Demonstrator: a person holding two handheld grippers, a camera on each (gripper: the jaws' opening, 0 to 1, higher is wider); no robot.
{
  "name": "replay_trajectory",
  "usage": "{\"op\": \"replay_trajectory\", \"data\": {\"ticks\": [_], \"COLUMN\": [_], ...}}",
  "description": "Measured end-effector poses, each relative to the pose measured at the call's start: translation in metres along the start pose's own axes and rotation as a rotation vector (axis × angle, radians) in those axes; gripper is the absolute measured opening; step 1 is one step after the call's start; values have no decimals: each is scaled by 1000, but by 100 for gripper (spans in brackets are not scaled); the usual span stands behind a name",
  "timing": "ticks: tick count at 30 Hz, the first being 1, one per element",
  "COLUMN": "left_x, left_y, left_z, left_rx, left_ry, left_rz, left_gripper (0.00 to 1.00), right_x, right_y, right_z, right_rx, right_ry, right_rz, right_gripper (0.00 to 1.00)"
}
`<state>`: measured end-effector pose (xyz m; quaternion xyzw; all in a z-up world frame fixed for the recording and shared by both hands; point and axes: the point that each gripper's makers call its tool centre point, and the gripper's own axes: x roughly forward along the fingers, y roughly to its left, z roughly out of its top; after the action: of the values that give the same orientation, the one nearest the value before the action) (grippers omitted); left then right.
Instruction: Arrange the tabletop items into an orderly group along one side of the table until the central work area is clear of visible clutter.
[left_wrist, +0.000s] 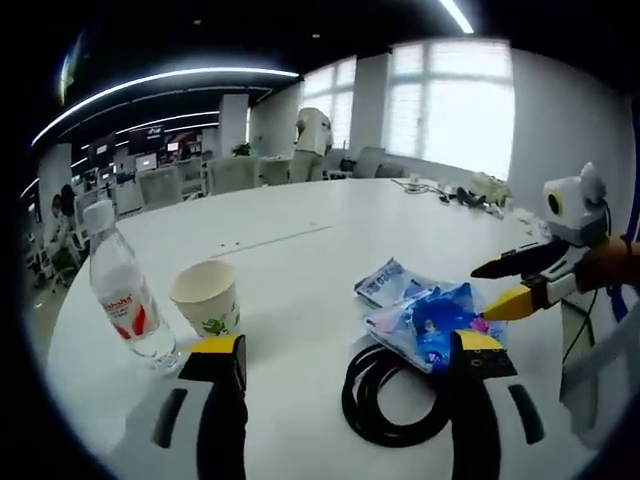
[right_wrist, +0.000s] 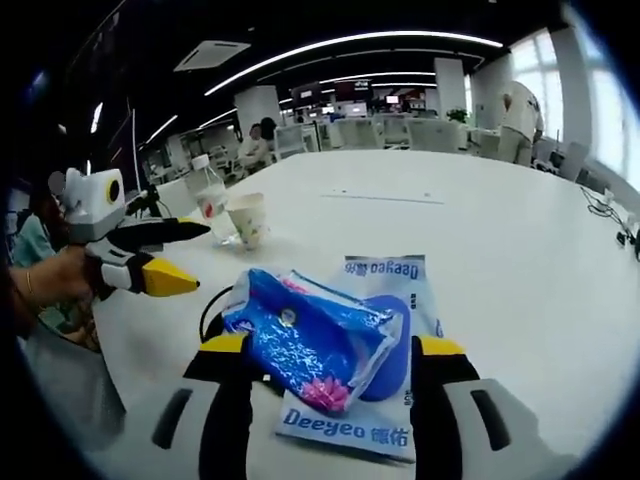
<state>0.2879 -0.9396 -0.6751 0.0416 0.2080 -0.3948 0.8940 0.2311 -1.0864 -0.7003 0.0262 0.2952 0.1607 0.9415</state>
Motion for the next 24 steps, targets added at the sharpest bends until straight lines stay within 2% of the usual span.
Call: {"op": "replay_trajectory", "data": {"ticks": [4,13,18,24], "left_x": [3,10,13,15], "left_y": [-11,-33,-37,-35], "left_z": [2,0,-3,-14], "left_rx": [1,5,-3,-5], "left_ry": [9,21,35,79], "left_rz": [6,5,17,43], "left_gripper": [73,65,58,49], "right_x": [-2,-9,-9,-7], "right_y": [-3,-9,-11,-9], "right_z": [-2,-2,-5,-13], "right_rx": [-7,-22,-26,-21], "right_ry": [4,-4,-4,14], "right_rz": [-11,-7,-4,10], "right_gripper": [54,50,47,39]}}
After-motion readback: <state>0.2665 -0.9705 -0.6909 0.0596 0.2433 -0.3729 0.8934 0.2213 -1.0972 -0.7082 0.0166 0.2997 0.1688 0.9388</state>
